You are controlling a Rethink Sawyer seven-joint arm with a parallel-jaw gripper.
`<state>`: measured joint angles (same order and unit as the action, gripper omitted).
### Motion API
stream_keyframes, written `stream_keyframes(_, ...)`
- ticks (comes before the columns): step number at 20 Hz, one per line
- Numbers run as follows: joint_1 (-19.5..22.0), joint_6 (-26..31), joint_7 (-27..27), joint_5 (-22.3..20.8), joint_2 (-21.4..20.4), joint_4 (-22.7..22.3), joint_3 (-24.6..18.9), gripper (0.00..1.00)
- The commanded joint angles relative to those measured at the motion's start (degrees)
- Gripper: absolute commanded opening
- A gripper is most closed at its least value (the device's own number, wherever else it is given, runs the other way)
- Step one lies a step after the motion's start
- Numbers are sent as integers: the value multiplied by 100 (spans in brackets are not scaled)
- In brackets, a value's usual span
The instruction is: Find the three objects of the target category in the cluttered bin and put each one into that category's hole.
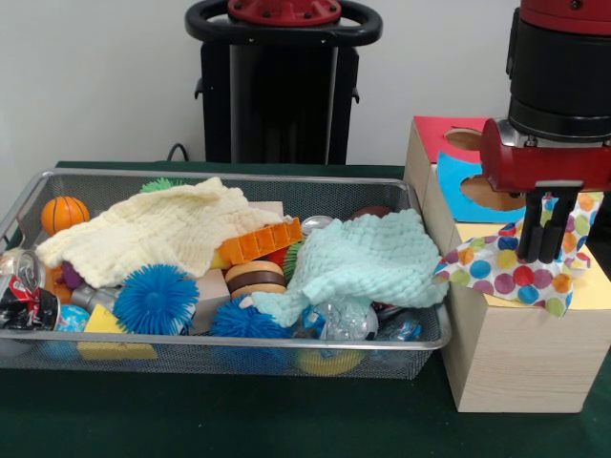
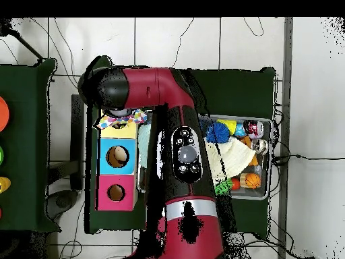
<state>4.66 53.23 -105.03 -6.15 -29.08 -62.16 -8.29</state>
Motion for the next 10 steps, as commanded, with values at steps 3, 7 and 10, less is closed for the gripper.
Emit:
stream_keyframes(3,25,519,-374,72,40,-582,-114,0)
stream_keyframes(7,23,495,-382,74,40,-596,-116,0)
stream_keyframes(10,33,487,-368,78,46,-603,-126,0)
